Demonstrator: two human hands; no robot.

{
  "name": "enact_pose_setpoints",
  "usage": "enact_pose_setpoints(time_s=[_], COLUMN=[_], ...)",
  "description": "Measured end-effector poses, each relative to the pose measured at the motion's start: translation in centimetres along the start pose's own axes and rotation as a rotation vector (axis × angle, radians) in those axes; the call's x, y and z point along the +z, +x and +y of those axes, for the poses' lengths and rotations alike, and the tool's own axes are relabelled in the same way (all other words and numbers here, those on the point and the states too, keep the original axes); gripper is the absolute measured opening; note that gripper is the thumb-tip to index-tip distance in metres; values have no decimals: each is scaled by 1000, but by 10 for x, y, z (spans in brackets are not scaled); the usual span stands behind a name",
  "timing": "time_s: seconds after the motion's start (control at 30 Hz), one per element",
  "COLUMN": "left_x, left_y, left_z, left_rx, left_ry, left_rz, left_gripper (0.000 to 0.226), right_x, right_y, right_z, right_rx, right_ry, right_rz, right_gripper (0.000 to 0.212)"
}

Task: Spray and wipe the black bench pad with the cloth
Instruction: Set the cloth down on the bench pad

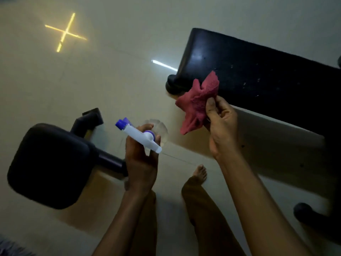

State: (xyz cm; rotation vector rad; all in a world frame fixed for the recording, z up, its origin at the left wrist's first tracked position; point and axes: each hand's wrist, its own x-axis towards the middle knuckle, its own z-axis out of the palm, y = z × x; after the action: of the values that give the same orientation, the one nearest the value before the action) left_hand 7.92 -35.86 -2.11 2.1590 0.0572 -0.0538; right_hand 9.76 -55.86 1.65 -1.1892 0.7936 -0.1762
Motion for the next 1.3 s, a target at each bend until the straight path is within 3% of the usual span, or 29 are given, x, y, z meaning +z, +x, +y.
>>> enact_pose_setpoints(time_s=[0.03, 0.23, 0.47, 0.57, 0.7, 0.83, 1.0, 1.13, 1.3], left_x=[20, 137, 258, 305, 371, 427, 475, 501, 519], left_y=[-2, 11, 33, 40, 51, 48, 40, 30, 25], left_z=[24, 138, 223, 252, 277, 283, 294, 299, 291], left_rx=[45, 204, 258, 223, 316, 243, 270, 317, 302], left_ry=[-45, -117, -239, -316, -359, -322, -240, -179, -93], left_rz=[-92, -214, -368, -433, -491, -551, -573, -592, -598], left_gripper=[29, 35, 27, 21, 26, 29, 30, 26, 16], right_x=[-21, -137, -251, -302, -372, -450, -545, -565, -530], right_y=[11, 61, 120, 146, 190, 226, 243, 250, 260], right_z=[-9, -76, -136, -149, -150, -139, -127, -127, -100], right_rx=[3, -60, -135, -93, -36, 12, 34, -48, -134], right_ry=[23, -28, -66, 29, 111, 16, -153, -370, -658], right_rz=[36, 182, 382, 445, 494, 569, 669, 643, 446], right_gripper=[21, 17, 17, 10, 13, 11, 16, 21, 26])
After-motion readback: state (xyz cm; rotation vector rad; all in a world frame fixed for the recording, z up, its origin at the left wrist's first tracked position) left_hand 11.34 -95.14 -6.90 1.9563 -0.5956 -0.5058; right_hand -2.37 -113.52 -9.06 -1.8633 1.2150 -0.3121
